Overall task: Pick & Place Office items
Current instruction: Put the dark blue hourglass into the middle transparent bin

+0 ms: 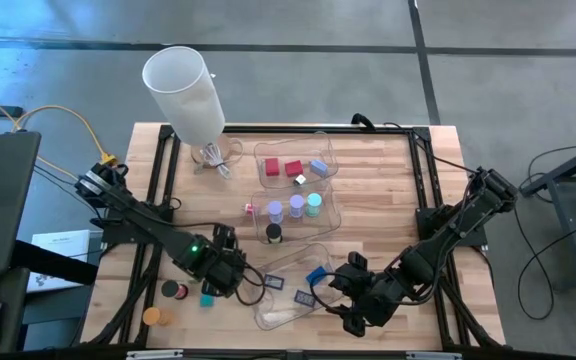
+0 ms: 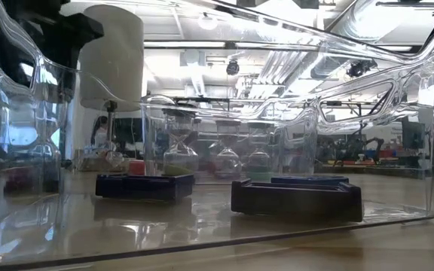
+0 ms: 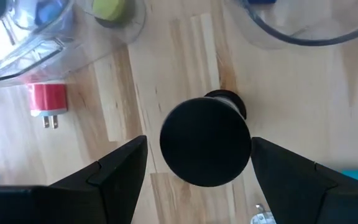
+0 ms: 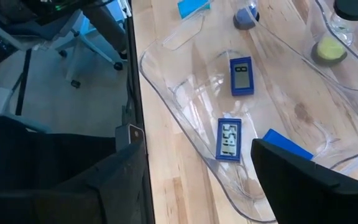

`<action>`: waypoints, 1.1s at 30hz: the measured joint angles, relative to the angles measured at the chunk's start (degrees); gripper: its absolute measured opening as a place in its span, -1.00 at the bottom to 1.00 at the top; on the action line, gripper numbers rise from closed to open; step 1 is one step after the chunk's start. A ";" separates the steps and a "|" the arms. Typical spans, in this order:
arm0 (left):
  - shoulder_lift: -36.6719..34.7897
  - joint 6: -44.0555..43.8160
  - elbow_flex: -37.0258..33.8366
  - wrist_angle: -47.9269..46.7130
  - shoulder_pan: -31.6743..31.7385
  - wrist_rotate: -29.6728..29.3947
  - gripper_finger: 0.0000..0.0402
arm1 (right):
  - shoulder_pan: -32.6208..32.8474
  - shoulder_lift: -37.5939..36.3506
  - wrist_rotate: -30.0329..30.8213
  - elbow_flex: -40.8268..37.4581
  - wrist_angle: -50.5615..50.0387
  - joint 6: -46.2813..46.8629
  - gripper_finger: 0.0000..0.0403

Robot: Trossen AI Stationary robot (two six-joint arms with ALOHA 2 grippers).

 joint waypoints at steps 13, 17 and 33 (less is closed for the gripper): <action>3.72 3.51 -0.09 0.82 0.34 1.24 0.38 | 0.00 0.00 0.07 0.00 -0.10 -0.12 0.41; 3.86 4.10 -0.09 1.31 0.34 1.32 0.32 | 0.00 0.00 0.11 0.00 -0.12 -0.13 0.41; 3.61 4.10 -0.02 1.95 0.34 1.74 0.00 | -0.02 0.00 0.11 0.00 -0.14 -0.16 0.41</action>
